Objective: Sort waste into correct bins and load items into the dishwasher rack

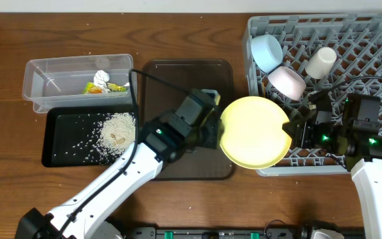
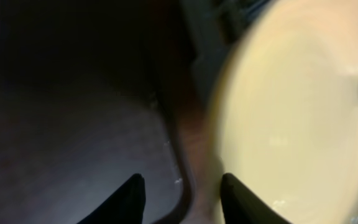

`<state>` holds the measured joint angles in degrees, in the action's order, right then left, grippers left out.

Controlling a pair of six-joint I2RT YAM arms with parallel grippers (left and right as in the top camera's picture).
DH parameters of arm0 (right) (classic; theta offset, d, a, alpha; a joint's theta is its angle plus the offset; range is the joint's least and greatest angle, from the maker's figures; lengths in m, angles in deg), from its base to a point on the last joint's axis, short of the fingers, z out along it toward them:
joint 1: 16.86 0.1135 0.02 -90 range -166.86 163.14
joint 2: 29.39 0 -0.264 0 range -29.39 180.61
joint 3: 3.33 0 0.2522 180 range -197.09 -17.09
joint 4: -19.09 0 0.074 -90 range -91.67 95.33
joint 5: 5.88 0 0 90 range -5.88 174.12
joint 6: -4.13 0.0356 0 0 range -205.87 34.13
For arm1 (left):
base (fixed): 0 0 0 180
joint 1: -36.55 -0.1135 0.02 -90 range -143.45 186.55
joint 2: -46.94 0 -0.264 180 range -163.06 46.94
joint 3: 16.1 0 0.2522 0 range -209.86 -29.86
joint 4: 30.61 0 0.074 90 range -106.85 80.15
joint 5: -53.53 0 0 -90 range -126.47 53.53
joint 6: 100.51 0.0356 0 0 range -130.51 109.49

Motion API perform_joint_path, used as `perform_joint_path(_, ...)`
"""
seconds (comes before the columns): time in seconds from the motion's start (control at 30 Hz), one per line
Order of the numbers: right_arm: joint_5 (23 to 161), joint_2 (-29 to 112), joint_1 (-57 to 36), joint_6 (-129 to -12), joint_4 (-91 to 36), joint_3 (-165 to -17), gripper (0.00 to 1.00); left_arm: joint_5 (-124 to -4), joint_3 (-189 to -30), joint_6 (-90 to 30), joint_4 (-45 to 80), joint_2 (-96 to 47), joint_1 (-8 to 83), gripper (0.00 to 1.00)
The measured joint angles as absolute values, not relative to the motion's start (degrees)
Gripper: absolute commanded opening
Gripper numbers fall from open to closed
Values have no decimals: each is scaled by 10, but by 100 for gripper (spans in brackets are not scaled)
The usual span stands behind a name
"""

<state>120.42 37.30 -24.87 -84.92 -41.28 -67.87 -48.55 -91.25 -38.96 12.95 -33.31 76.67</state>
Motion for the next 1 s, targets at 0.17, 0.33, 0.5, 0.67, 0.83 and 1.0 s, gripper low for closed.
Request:
perform_joint_path(0.17, 1206, 373, -235, -854, -419, -704, 1, -513, -915, -386, 161, -329, 722, 43)
perform_joint_path(0.33, 1135, 369, -242, -860, -420, -777, 1, -510, -919, -361, 212, -304, 650, 44)
perform_joint_path(0.5, 1012, 358, -245, -863, -435, -828, 1, -477, -918, -345, 258, -281, 568, 45)
perform_joint_path(0.67, 904, 357, -245, -863, -445, -837, 1, -469, -917, -342, 301, -251, 505, 46)
perform_joint_path(0.83, 769, 357, -236, -859, -446, -837, 1, -465, -917, -340, 316, -234, 455, 47)
perform_joint_path(1.0, 642, 357, -182, -856, -446, -837, 1, -466, -917, -338, 327, -232, 430, 51)
